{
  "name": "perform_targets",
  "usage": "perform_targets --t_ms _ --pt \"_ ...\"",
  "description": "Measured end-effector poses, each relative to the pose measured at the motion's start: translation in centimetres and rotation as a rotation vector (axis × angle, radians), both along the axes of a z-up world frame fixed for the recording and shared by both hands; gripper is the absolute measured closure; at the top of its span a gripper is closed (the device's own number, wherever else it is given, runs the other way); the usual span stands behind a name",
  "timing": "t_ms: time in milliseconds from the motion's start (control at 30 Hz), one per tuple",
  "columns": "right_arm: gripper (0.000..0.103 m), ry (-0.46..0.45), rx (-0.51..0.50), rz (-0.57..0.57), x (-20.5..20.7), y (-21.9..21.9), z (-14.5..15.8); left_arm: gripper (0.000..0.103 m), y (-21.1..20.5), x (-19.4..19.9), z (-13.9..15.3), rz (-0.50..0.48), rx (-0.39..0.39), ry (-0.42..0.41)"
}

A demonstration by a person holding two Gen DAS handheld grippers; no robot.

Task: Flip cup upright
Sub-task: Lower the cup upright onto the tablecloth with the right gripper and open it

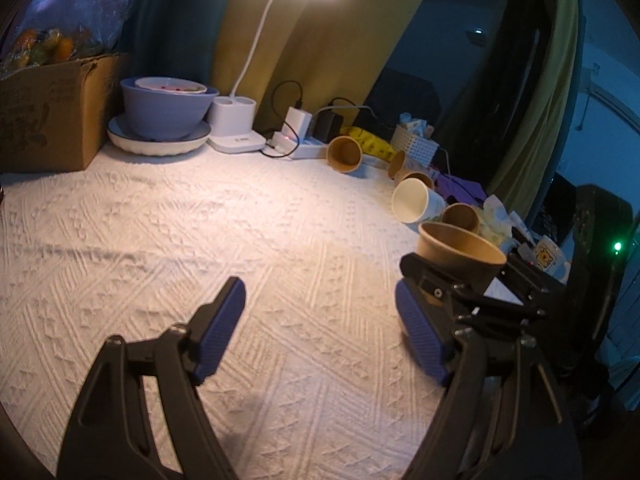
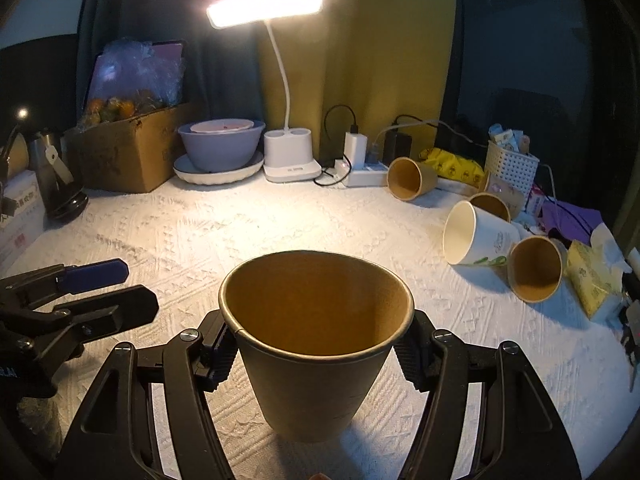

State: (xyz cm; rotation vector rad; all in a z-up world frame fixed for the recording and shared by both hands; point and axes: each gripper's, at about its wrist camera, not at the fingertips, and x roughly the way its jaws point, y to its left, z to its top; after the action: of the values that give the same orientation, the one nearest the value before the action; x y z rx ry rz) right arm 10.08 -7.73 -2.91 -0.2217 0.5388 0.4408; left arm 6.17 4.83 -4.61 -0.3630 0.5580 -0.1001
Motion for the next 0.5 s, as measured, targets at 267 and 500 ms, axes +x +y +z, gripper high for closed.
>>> perform_targets --t_ms 267,500 --pt "0.035 0.028 -0.026 -0.021 -0.2 -0.3 -1.3 0.025 0.0 0.0 0.0 -0.001 0.002 -0.001" --pt "0.019 0.039 -0.014 -0.024 -0.5 -0.8 -1.2 0.025 -0.1 0.0 0.0 -0.002 0.005 0.002"
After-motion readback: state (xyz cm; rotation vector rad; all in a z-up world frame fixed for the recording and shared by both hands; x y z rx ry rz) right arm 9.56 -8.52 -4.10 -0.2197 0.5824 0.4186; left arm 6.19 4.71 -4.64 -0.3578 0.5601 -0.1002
